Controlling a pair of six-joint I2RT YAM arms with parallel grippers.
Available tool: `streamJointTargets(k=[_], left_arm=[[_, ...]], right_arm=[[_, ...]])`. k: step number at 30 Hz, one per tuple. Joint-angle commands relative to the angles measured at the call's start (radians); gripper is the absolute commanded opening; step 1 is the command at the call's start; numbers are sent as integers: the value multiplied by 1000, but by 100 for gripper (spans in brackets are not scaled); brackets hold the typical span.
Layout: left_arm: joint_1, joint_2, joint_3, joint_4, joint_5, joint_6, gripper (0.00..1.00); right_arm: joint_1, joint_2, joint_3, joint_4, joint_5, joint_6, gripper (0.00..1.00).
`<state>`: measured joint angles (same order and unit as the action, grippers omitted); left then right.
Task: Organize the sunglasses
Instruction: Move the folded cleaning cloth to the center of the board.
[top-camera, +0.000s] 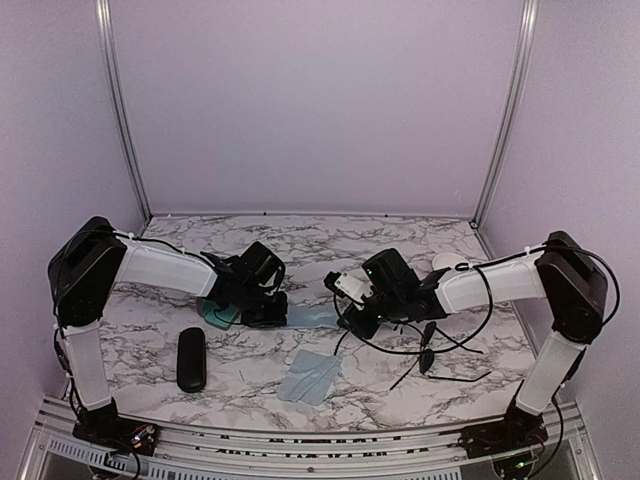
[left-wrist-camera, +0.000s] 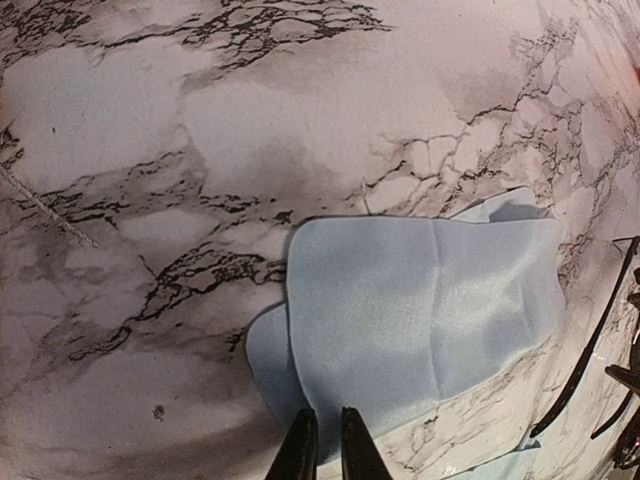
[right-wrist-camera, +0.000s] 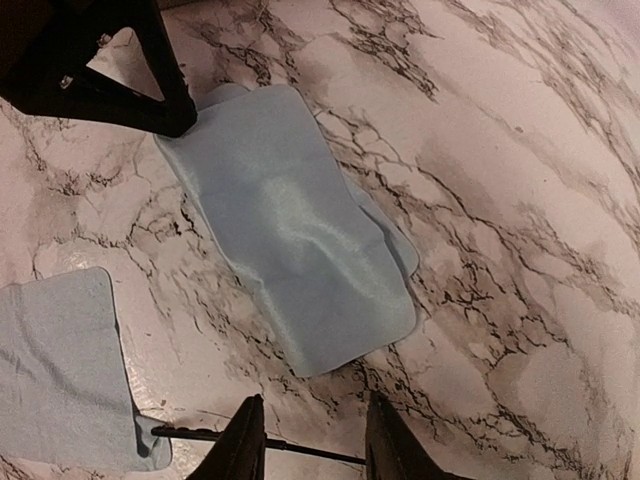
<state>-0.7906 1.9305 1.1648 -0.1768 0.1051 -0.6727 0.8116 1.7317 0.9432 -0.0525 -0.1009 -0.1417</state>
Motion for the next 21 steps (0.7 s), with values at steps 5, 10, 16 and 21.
streamJointTargets(k=[5,10,16,21], left_arm=[[-7,-32,10,18,-25,-12,0],[-7,-142,-45,43,-92,-23,0],[-7,-221,-151,111,-131,-55,0],[-7,-244,-239,156,-194,-126,0]], right_arm=[[14,15,-2,23,-31,6,34],[21,27,-1,23,-52,4,34],[21,44,2,39,-50,16,34],[20,55,6,40,-58,20,33]])
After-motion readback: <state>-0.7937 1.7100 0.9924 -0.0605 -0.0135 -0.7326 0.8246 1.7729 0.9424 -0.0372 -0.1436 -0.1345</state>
